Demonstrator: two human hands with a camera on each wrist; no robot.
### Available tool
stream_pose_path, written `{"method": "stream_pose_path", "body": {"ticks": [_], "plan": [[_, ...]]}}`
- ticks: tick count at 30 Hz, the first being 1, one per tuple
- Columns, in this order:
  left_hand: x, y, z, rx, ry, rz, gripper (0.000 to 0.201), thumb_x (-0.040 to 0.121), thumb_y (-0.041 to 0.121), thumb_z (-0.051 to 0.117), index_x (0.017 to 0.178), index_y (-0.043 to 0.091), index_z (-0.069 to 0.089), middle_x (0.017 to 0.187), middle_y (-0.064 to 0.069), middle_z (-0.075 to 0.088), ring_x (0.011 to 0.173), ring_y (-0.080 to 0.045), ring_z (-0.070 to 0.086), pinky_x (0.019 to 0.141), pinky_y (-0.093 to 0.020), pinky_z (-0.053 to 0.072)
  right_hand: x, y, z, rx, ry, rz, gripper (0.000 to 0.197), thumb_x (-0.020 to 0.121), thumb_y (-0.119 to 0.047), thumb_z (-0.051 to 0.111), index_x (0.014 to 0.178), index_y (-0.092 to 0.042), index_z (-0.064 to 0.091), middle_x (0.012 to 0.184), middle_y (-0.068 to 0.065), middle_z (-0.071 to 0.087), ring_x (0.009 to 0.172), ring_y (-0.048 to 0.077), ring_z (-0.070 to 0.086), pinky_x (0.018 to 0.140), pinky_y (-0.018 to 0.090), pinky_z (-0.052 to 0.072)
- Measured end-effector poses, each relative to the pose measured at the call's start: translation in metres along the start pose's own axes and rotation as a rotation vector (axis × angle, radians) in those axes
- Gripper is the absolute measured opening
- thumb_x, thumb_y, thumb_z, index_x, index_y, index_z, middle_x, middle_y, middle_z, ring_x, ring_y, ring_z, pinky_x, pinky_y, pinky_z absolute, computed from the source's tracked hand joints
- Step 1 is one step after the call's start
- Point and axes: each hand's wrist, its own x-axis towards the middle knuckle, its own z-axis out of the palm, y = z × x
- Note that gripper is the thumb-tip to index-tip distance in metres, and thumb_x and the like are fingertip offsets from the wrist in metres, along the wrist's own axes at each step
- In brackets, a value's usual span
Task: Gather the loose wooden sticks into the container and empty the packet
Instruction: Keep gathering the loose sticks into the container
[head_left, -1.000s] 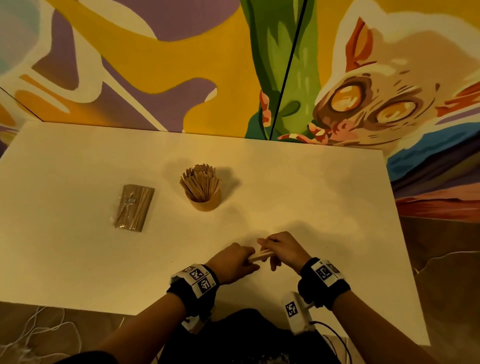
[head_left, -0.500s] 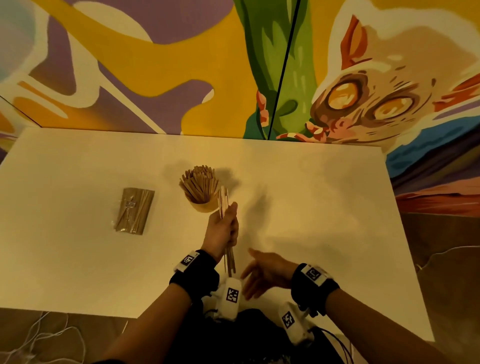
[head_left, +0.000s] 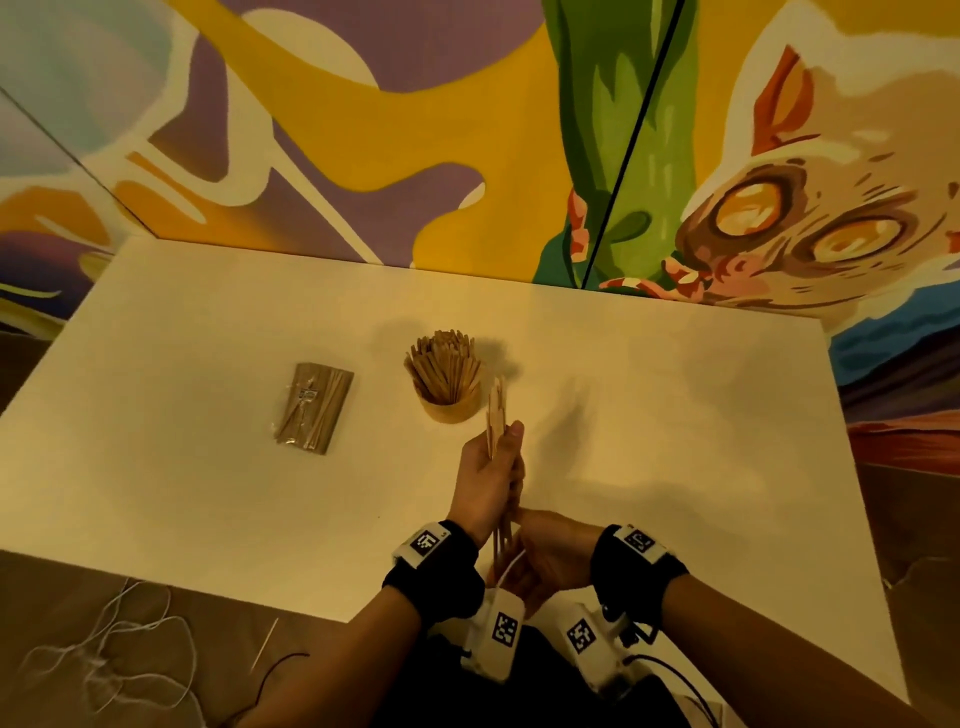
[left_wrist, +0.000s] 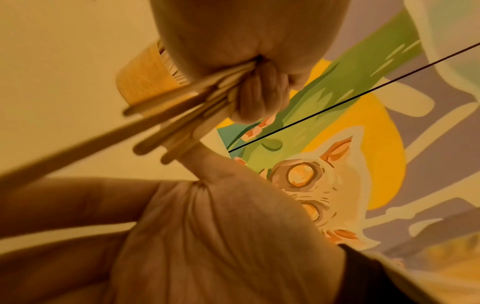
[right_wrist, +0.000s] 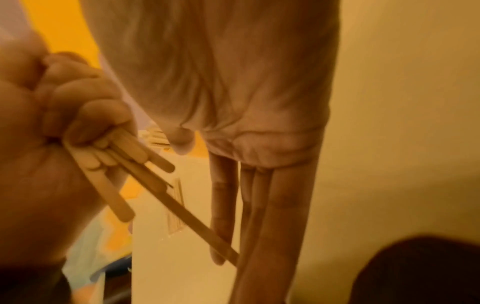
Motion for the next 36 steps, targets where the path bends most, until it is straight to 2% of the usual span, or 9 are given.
{"method": "stream_pose_path", "body": {"ticks": [6, 12, 17, 24, 27, 30, 32, 34, 36], "plan": [[-0.012, -0.010, -0.008, 0.045, 0.033, -0.037, 0.038, 0.099, 0.035, 0.049, 0.067, 0.015, 0.041, 0.047, 0.008, 0.036, 0.039, -0.009, 0.028, 0.039, -0.023, 0.026, 0.003, 0.002, 0.001, 0.008, -0.019, -0.080, 0.076, 0.099, -0.055, 0.021, 0.092, 0.005, 0.068, 0.089, 0.022, 0.069, 0.076, 0.030, 0.069, 0.069, 0.033, 0.055], [-0.020, -0.004, -0.012, 0.021, 0.063, -0.041, 0.040, 0.101, 0.033, 0.045, 0.065, 0.016, 0.038, 0.047, 0.007, 0.033, 0.038, -0.010, 0.026, 0.038, -0.022, 0.025, 0.004, 0.009, 0.000, -0.055, 0.003, -0.186, 0.075, 0.100, -0.054, 0.019, 0.093, 0.002, 0.068, 0.080, 0.019, 0.067, 0.057, 0.025, 0.059, 0.051, 0.027, 0.042], [-0.035, -0.002, -0.011, 0.020, 0.109, -0.049, 0.042, 0.100, 0.032, 0.047, 0.062, 0.017, 0.037, 0.045, 0.008, 0.034, 0.037, -0.008, 0.027, 0.037, -0.022, 0.025, 0.013, 0.023, 0.003, 0.012, -0.126, -0.068, 0.080, 0.099, -0.059, 0.022, 0.099, 0.006, 0.069, 0.084, 0.020, 0.068, 0.070, 0.028, 0.067, 0.065, 0.034, 0.053], [-0.051, -0.007, 0.006, 0.138, 0.192, -0.014, 0.044, 0.100, 0.031, 0.048, 0.060, 0.014, 0.039, 0.046, 0.006, 0.036, 0.038, -0.008, 0.030, 0.041, -0.022, 0.028, -0.013, 0.018, 0.000, 0.103, -0.248, -0.280, 0.072, 0.088, -0.054, 0.040, 0.102, 0.012, 0.064, 0.102, 0.035, 0.064, 0.087, 0.041, 0.069, 0.075, 0.040, 0.056], [-0.053, -0.006, 0.005, 0.243, 0.199, -0.022, 0.043, 0.098, 0.033, 0.051, 0.060, 0.016, 0.044, 0.044, 0.008, 0.039, 0.038, -0.007, 0.033, 0.044, -0.025, 0.030, -0.019, 0.013, -0.005, 0.005, -0.091, -0.340, 0.067, 0.098, -0.054, 0.036, 0.109, 0.008, 0.060, 0.103, 0.037, 0.064, 0.085, 0.042, 0.068, 0.072, 0.042, 0.055], [-0.060, -0.012, 0.003, 0.394, 0.079, -0.139, 0.042, 0.097, 0.036, 0.054, 0.060, 0.017, 0.047, 0.046, 0.005, 0.041, 0.037, -0.011, 0.033, 0.040, -0.024, 0.031, -0.037, -0.008, -0.019, 0.044, 0.239, -0.609, 0.054, 0.101, -0.047, 0.035, 0.097, 0.000, 0.061, 0.082, 0.021, 0.068, 0.069, 0.033, 0.065, 0.061, 0.036, 0.051], [-0.064, -0.018, 0.003, 0.579, -0.009, -0.198, 0.040, 0.094, 0.038, 0.057, 0.063, 0.018, 0.044, 0.050, 0.002, 0.043, 0.037, -0.011, 0.033, 0.042, -0.025, 0.031, -0.053, -0.023, -0.028, 0.038, 0.384, -0.823, 0.052, 0.101, -0.047, 0.035, 0.090, -0.006, 0.065, 0.083, 0.015, 0.070, 0.069, 0.028, 0.064, 0.061, 0.032, 0.048], [-0.065, -0.021, 0.009, 0.736, -0.073, -0.201, 0.038, 0.093, 0.037, 0.058, 0.063, 0.018, 0.044, 0.051, 0.003, 0.045, 0.035, -0.007, 0.034, 0.045, -0.026, 0.032, -0.063, -0.027, -0.027, -0.196, 0.471, -0.927, 0.053, 0.101, -0.049, 0.033, 0.090, -0.010, 0.067, 0.086, 0.010, 0.069, 0.074, 0.023, 0.060, 0.063, 0.031, 0.044], [-0.066, -0.020, 0.020, 0.808, -0.105, -0.173, 0.035, 0.092, 0.034, 0.060, 0.064, 0.018, 0.047, 0.052, 0.004, 0.046, 0.033, -0.003, 0.037, 0.045, -0.024, 0.033, -0.063, -0.018, -0.017, -0.580, 0.518, -0.902, 0.049, 0.100, -0.050, 0.037, 0.089, -0.010, 0.064, 0.085, 0.006, 0.064, 0.074, 0.020, 0.057, 0.068, 0.033, 0.042]]}}
